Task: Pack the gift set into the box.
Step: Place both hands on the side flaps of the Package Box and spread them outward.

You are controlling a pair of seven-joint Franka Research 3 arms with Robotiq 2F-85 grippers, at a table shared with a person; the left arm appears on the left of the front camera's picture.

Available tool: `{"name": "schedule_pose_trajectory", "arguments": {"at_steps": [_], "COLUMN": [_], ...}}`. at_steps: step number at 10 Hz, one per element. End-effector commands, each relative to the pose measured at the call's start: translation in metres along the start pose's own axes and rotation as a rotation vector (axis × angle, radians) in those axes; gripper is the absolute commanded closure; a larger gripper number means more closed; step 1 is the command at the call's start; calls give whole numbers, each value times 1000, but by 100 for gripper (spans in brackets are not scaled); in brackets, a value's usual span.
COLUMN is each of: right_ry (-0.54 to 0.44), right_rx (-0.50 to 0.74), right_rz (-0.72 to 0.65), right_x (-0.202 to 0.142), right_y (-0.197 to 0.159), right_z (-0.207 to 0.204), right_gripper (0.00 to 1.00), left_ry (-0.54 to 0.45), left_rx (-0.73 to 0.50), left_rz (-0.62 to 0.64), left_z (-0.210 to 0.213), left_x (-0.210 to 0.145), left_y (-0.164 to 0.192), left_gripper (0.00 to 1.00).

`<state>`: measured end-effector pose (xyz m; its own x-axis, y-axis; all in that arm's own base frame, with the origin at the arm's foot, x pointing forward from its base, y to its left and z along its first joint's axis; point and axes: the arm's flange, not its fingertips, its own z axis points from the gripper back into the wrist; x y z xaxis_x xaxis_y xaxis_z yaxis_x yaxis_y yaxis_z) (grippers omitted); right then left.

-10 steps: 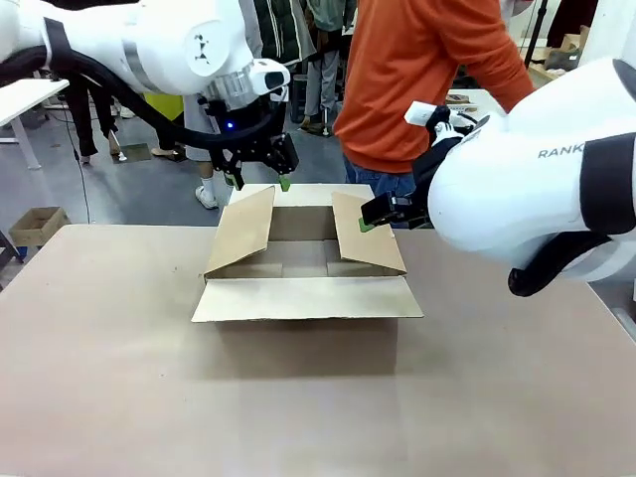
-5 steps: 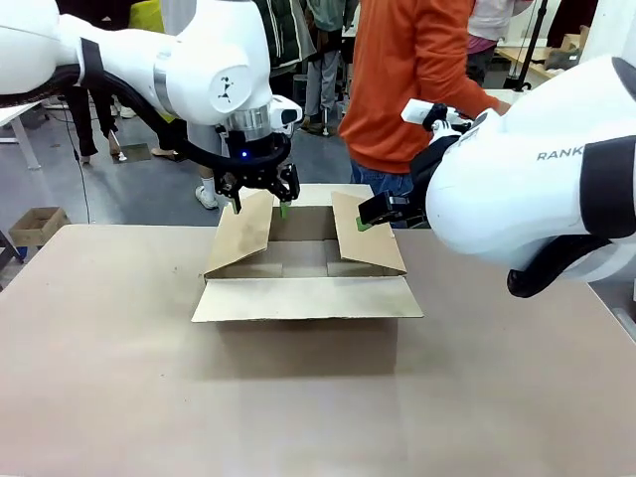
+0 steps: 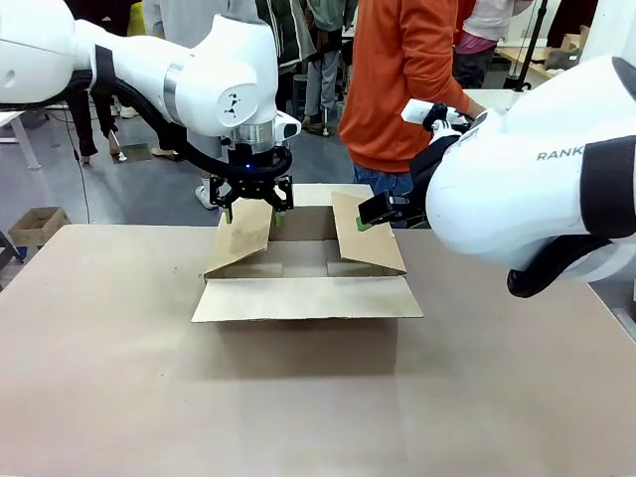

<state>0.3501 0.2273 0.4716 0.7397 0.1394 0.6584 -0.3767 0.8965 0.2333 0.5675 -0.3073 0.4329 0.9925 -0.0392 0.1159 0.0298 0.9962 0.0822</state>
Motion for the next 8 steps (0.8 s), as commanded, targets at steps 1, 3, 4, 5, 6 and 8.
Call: {"name": "schedule_pose_trajectory", "arguments": {"at_steps": [1, 3, 4, 5, 6, 8], "right_ry": [-14, -14, -14, -14, -14, -14], "right_rx": [-7, -7, -7, -7, -7, -7], "right_rz": [12, 12, 12, 12, 12, 12], "right_x": [2, 2, 2, 2, 2, 2], "right_y": [1, 1, 1, 1, 1, 1], "right_z": [2, 2, 2, 2, 2, 2], "right_gripper": [0, 0, 0, 0, 0, 0], "left_ry": [-10, -12, -21, -16, -34, -57], "left_rx": [119, 118, 106, 100, 103, 120], "left_rz": [52, 57, 54, 47, 53, 76], "left_z": [1, 3, 7, 12, 18, 29], "left_x": [2, -1, -3, -5, -8, -15], "left_y": [-3, 1, 3, 8, 15, 35], "left_gripper": [0, 0, 0, 0, 0, 0]}}
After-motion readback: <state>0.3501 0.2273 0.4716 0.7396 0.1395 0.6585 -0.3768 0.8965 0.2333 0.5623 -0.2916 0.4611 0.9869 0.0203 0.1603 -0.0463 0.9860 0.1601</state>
